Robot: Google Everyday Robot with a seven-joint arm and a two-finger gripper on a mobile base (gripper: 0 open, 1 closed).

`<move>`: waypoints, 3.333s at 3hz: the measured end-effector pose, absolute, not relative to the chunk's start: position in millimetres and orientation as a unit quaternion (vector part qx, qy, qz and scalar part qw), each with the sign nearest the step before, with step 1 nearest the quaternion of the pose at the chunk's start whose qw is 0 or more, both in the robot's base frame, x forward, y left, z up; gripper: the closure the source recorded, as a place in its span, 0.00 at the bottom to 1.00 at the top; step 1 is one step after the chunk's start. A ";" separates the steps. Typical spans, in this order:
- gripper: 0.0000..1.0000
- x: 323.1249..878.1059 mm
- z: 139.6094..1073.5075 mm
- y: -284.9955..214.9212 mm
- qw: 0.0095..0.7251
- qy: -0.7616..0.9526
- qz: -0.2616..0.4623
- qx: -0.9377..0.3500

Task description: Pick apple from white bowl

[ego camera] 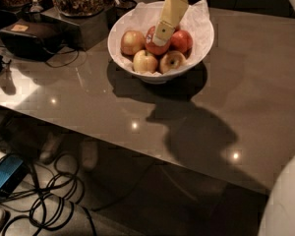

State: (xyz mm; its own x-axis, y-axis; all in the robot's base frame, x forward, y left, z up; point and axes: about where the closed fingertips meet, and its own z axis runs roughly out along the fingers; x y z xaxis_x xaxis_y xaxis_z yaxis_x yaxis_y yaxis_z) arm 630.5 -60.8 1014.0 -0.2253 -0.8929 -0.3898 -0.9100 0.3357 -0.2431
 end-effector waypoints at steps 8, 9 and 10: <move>0.29 682.2 944.6 -49.4 0.156 0.818 0.021 -0.553; 0.29 683.2 938.9 -50.7 0.150 0.819 0.021 -0.553; 0.29 684.6 929.0 -49.3 0.141 0.819 0.022 -0.556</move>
Offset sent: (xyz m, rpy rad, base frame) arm 0.0259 -0.0004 -0.0292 -0.0579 0.1110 -0.0555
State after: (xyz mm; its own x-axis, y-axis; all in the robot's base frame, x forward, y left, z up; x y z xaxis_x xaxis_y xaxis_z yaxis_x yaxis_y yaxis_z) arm 684.6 -49.3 929.0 -0.3411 -0.9048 -0.2549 -0.9173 0.3797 -0.1201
